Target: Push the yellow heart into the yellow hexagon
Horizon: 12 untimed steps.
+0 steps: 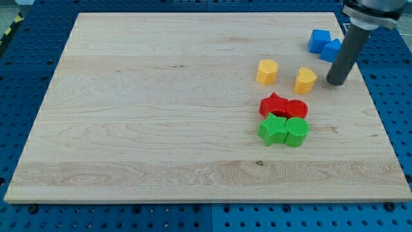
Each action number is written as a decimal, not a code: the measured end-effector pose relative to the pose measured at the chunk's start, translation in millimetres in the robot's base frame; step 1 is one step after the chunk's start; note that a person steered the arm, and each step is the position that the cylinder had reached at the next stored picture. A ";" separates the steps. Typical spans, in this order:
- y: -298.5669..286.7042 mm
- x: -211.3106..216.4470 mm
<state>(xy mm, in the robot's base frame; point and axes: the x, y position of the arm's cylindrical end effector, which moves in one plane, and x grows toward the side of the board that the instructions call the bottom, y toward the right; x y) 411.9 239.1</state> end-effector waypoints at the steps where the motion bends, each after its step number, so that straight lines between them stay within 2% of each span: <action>1: -21.2 -1.5; 2: -49.5 -26.9; 3: -47.4 -44.6; 4: -16.0 -23.0; 5: 10.6 23.2; 6: 4.7 51.5; 8: -21.5 -5.9; 9: -18.2 1.9; 10: -19.6 54.7; 11: -52.1 47.9; 12: -54.0 19.9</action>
<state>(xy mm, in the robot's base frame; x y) 431.8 185.1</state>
